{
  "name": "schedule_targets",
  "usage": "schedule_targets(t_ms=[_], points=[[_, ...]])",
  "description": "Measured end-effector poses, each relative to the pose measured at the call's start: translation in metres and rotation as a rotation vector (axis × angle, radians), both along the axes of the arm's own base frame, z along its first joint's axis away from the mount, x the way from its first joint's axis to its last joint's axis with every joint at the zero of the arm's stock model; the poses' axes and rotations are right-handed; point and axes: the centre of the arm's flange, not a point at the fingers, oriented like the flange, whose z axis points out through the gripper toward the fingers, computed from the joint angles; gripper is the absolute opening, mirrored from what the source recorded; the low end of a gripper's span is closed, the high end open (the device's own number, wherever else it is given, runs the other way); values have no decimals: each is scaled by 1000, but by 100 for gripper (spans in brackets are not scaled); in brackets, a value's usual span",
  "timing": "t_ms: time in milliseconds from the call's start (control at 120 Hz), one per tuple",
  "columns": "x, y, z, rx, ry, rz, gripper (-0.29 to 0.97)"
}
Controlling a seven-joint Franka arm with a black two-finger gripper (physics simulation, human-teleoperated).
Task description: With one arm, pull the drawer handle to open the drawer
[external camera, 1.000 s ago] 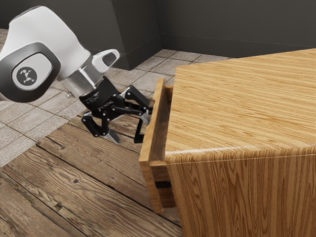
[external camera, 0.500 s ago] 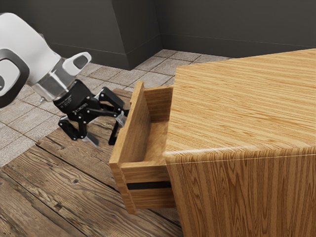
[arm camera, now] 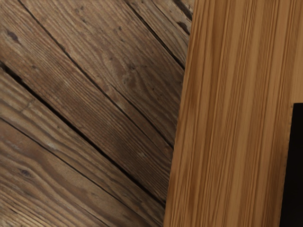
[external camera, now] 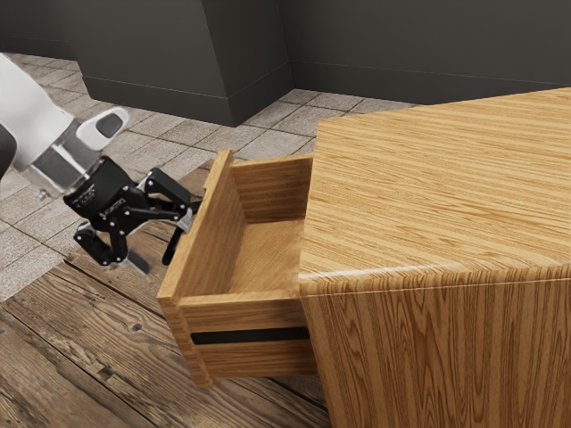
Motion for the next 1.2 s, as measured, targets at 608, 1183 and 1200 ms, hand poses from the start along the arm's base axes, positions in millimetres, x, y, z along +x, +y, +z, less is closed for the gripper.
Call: schedule_targets(t_ms=[608, 1183, 1200], points=[[-45, 40, -1, -30, -23, 59, 68], [-74, 70, -1, -27, -30, 89, 68], [-74, 70, 0, -26, -31, 89, 68]])
